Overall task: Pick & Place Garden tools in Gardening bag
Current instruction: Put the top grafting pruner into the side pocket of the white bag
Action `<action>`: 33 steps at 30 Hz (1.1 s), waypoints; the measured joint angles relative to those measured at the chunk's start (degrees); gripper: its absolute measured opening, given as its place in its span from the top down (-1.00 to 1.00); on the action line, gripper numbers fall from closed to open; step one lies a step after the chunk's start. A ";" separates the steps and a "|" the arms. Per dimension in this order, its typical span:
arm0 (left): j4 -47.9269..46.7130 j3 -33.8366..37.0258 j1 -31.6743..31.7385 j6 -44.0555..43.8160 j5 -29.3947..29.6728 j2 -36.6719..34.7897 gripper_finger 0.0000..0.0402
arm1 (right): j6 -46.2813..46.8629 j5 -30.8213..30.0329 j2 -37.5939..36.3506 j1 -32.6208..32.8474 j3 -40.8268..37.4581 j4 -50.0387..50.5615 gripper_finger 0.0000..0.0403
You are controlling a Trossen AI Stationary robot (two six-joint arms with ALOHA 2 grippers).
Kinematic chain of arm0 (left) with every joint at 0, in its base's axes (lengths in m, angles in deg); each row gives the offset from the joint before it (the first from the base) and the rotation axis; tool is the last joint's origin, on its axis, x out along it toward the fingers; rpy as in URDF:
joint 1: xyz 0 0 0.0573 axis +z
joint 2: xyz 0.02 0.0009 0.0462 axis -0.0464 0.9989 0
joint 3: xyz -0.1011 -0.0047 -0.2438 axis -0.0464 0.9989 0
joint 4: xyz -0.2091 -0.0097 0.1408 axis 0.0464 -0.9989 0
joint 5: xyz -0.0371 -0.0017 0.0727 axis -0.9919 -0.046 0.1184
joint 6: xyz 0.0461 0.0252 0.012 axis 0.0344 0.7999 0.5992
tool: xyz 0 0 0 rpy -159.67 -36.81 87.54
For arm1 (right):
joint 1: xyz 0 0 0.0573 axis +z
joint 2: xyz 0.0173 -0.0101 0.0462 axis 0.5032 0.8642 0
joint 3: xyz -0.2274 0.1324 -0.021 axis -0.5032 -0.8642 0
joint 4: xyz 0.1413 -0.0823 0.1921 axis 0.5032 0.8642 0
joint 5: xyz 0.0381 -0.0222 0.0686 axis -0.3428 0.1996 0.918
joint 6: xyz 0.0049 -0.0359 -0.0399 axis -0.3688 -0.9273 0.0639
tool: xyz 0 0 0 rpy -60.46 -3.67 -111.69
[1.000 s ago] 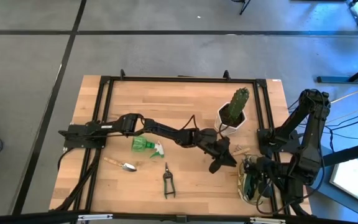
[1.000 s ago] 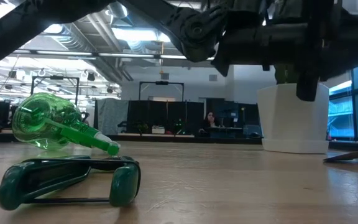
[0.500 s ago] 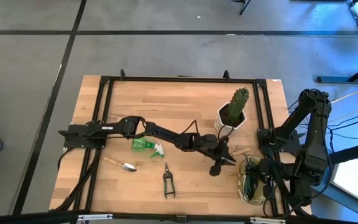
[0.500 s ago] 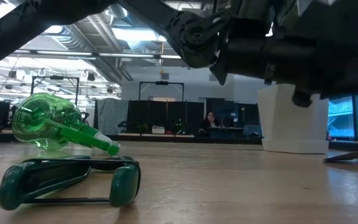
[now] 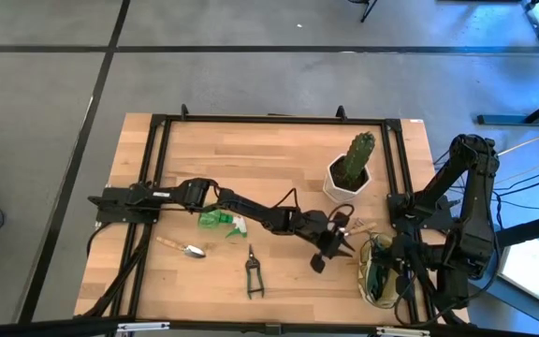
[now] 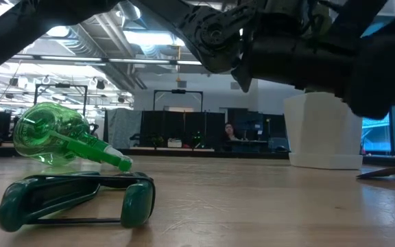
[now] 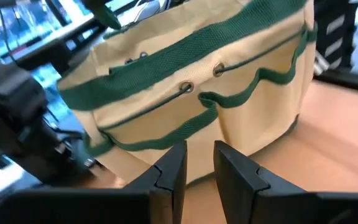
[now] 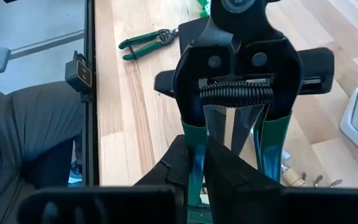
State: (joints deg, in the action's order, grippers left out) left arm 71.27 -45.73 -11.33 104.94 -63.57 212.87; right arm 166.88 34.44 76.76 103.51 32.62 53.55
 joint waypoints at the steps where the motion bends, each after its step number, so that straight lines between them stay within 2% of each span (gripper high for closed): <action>1: -0.12 -0.21 0.06 1.71 0.34 0.03 0.63 | 0.01 0.00 0.00 -0.02 0.00 0.03 0.86; 8: -0.96 -1.13 0.14 17.19 4.21 0.07 0.63 | 0.24 -0.22 0.00 -0.02 0.00 0.02 0.86; 16: -6.78 -6.27 -0.71 27.62 5.99 0.68 0.63 | 0.24 -0.50 0.00 -0.02 0.00 -0.07 0.86; 19: -9.18 -9.29 -1.41 29.96 6.08 2.26 0.63 | 0.24 -0.50 0.00 0.01 0.00 -0.40 0.86; 24: -13.78 -16.73 -2.82 39.34 8.16 9.66 0.63 | 0.26 -1.11 0.00 0.61 0.00 -0.47 0.86; 28: -13.65 -22.90 -4.55 46.01 18.95 13.86 0.63 | 0.26 -1.70 0.00 1.34 0.00 -0.74 0.86; 31: -12.68 -23.45 -5.57 48.86 25.61 14.47 0.63 | 0.42 -1.70 0.00 1.77 0.00 -0.79 0.86; 33: -12.49 -23.41 -5.65 48.56 28.02 14.32 0.63 | 0.44 -1.70 0.00 1.93 0.00 -0.84 0.86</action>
State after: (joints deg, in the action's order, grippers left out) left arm 58.78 -69.14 -16.98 153.50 -35.55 227.19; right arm 167.32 32.74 76.76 105.44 32.62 52.71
